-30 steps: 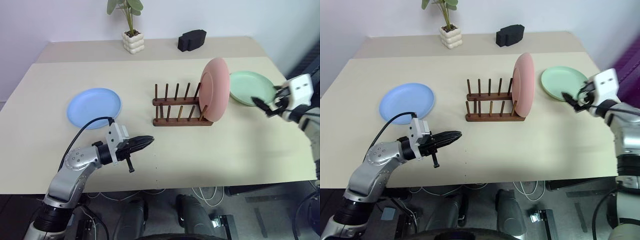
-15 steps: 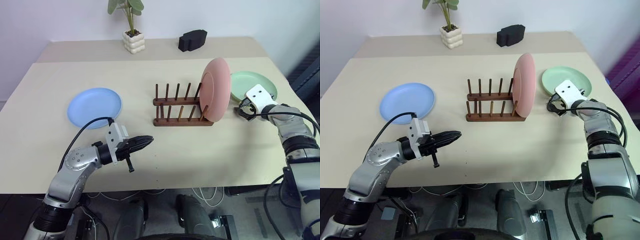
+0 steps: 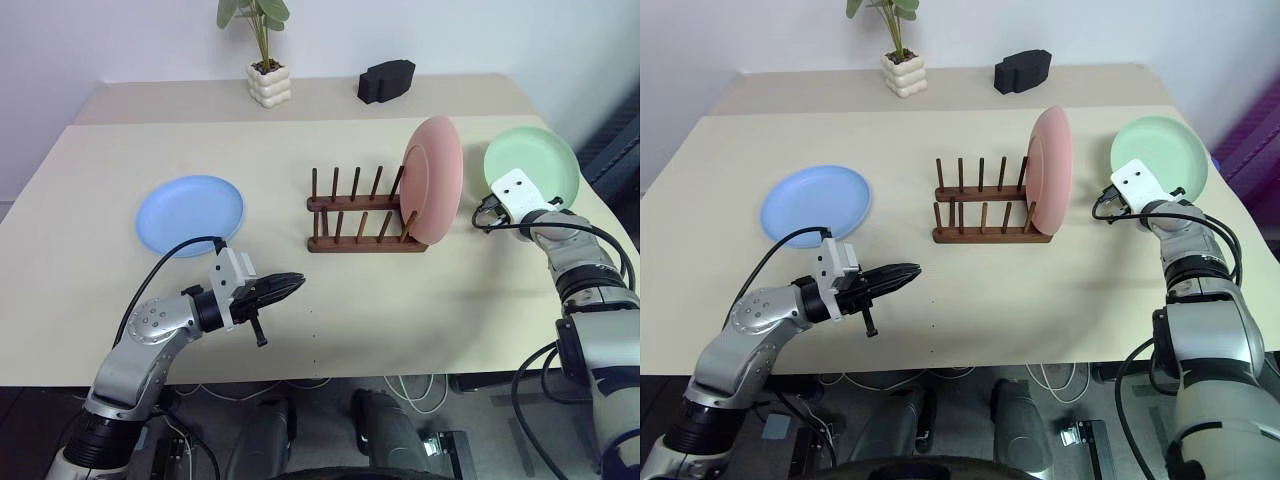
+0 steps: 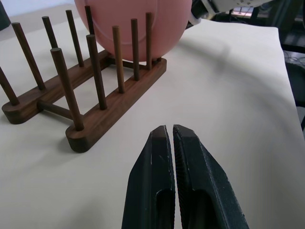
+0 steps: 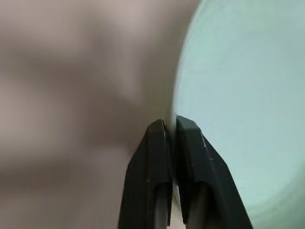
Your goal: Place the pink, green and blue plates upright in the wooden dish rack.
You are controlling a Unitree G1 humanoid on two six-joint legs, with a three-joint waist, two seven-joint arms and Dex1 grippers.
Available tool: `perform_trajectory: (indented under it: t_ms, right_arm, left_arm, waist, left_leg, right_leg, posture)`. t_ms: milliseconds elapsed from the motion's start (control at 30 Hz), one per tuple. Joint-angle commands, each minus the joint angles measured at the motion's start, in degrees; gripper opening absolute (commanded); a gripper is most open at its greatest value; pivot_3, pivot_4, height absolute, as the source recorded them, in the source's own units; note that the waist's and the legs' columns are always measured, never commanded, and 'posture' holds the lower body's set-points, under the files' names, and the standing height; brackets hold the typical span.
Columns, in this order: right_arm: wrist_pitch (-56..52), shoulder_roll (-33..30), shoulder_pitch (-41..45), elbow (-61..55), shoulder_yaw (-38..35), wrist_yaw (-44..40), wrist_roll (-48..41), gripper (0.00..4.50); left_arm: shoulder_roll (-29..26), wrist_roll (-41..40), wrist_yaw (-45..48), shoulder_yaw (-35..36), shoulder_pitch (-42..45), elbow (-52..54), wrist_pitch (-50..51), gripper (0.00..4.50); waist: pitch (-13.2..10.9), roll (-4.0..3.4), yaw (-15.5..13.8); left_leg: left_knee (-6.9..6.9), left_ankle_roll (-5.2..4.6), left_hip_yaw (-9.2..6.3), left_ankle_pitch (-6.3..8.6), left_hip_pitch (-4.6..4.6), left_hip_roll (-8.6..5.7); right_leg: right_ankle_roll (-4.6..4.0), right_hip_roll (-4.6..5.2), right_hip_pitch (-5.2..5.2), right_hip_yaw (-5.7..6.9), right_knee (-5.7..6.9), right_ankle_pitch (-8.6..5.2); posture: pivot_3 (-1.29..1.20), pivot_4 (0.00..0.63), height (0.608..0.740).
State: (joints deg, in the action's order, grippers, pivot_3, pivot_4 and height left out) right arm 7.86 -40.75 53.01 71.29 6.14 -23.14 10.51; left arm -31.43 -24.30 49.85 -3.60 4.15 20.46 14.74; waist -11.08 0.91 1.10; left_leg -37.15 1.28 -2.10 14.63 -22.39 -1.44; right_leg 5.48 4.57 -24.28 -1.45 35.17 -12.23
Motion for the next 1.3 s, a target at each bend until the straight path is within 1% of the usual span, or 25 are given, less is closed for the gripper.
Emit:
perform_trajectory:
  t_ms: [33,233,333,400,467,533,600,633,700,867,967,1033,1167,1300]
  right_arm:
    - [1.90,-1.22,-0.76,-0.42,-1.05,2.07,0.54,0.07]
    - [6.99,-4.94,-1.88,-4.56,-2.07,6.71,1.34,0.07]
    - [10.26,-8.27,-1.52,-8.03,-3.06,10.38,2.07,0.07]
    - [12.26,-9.96,-0.97,-11.52,-4.75,10.82,0.90,0.07]
    - [13.80,-10.86,-0.71,-15.72,-6.48,9.90,-0.61,0.07]
    - [15.28,-11.08,-0.87,-22.46,-8.00,7.21,-2.70,0.07]
    - [15.54,-10.50,-1.07,-29.52,-9.32,4.06,-5.46,0.07]
    - [15.33,-10.05,-1.32,-32.75,-9.83,2.30,-7.05,0.07]
    - [14.02,-8.84,-1.80,-39.19,-10.70,-1.34,-10.95,0.07]
    - [4.99,-4.20,-2.49,-58.30,-12.32,-11.73,-25.86,0.07]
    - [-1.53,-2.62,-3.07,-66.56,-12.78,-15.11,-32.39,0.07]
    - [-9.17,-0.85,-4.00,-73.42,-12.66,-16.56,-40.02,0.07]
    - [-24.91,2.99,-7.79,-83.55,-14.37,-14.82,-56.20,0.07]
    - [-34.44,7.26,-12.71,-90.09,-15.56,-9.15,-66.83,0.07]
  left_arm:
    - [-0.35,-0.35,0.14,0.73,-0.14,1.99,-0.55,0.14]
    - [-0.29,-0.28,0.28,0.55,-0.39,1.98,-0.72,0.14]
    - [-0.11,-0.27,0.25,0.30,-0.62,2.00,-0.69,0.14]
    - [-0.04,-0.31,0.27,0.19,-0.81,2.09,-0.68,0.14]
    - [0.01,-0.34,0.34,0.15,-0.85,2.03,-0.72,0.14]
    - [0.08,-0.37,0.49,0.06,-0.74,1.79,-0.76,0.14]
    - [0.17,-0.36,0.64,-0.07,-0.60,1.52,-0.82,0.14]
    - [0.21,-0.34,0.69,-0.10,-0.59,1.46,-0.86,0.14]
    - [0.34,-0.24,0.71,-0.10,-0.52,1.32,-1.04,0.14]
    - [0.62,-0.10,0.42,0.21,-0.54,1.26,-1.33,0.14]
    - [0.64,-0.15,0.25,0.36,-0.91,1.59,-1.35,0.14]
    - [0.68,-0.24,0.12,0.49,-1.05,1.64,-1.41,0.14]
    - [0.81,-0.35,-0.16,0.63,-1.34,1.85,-1.57,0.14]
    - [0.87,-0.32,-0.42,0.72,-1.55,1.96,-1.69,0.14]
  waist:
    - [0.00,0.00,0.00]
    - [-0.03,-0.04,-0.04]
    - [-0.05,-0.08,0.04]
    - [-0.05,-0.09,0.13]
    - [-0.05,-0.09,0.39]
    - [-0.05,-0.09,0.81]
    - [-0.05,-0.09,1.37]
    - [-0.05,-0.09,1.45]
    - [-0.05,-0.09,1.38]
    - [-0.05,-0.09,1.22]
    - [-0.05,-0.09,0.70]
    - [-0.05,-0.09,0.19]
    - [-0.04,-0.08,-0.39]
    - [-0.04,-0.07,-0.45]
  left_leg:
    - [0.00,0.00,0.00,0.00,0.00,0.00]
    - [0.00,0.00,0.00,0.00,-0.01,-0.01]
    - [0.01,0.00,0.02,0.00,-0.01,-0.02]
    - [0.02,0.00,0.02,0.00,-0.01,-0.02]
    - [0.04,0.00,0.03,0.00,0.00,-0.02]
    - [0.04,0.00,0.03,0.00,0.01,0.00]
    - [0.05,0.00,0.02,0.00,0.01,0.03]
    - [0.05,0.00,0.02,0.00,0.02,0.04]
    - [0.06,0.00,0.01,0.00,0.02,0.07]
    - [0.04,-0.01,-0.02,0.00,0.01,0.11]
    - [0.04,-0.01,-0.03,0.00,0.00,0.11]
    - [0.01,-0.01,-0.02,0.00,-0.01,0.11]
    - [0.00,-0.01,-0.06,0.01,-0.01,0.13]
    - [-0.01,-0.01,-0.12,0.01,-0.03,0.12]
  right_leg:
    - [0.00,0.00,0.00,0.00,0.00,0.00]
    - [0.01,0.01,0.00,0.00,0.00,0.00]
    - [0.01,0.01,-0.02,-0.02,0.00,0.00]
    - [0.01,0.01,-0.04,-0.02,0.01,0.00]
    - [0.01,-0.02,-0.05,-0.02,0.01,0.00]
    - [0.01,-0.05,-0.05,-0.02,0.03,0.00]
    - [0.04,-0.06,-0.05,-0.02,0.05,0.02]
    - [0.18,-0.06,-0.05,-0.02,0.06,0.10]
    - [0.20,-0.07,-0.06,-0.02,0.06,0.11]
    - [0.22,-0.05,-0.05,-0.01,0.07,0.12]
    - [0.23,-0.03,-0.06,0.00,0.06,0.12]
    - [0.22,-0.01,-0.06,0.00,0.05,0.12]
    - [0.05,0.00,-0.05,-0.01,0.06,0.03]
    - [0.02,0.04,-0.05,0.00,0.05,0.02]
  posture:
    - [0.00,0.150,0.730]
    - [0.00,0.150,0.730]
    - [0.00,0.150,0.730]
    - [0.00,0.150,0.730]
    - [0.00,0.150,0.730]
    - [0.00,0.150,0.730]
    - [0.00,0.150,0.730]
    - [0.00,0.150,0.730]
    - [0.00,0.150,0.730]
    - [0.00,0.150,0.730]
    - [0.00,0.150,0.730]
    - [0.00,0.150,0.730]
    - [0.00,0.150,0.730]
    - [0.00,0.150,0.730]
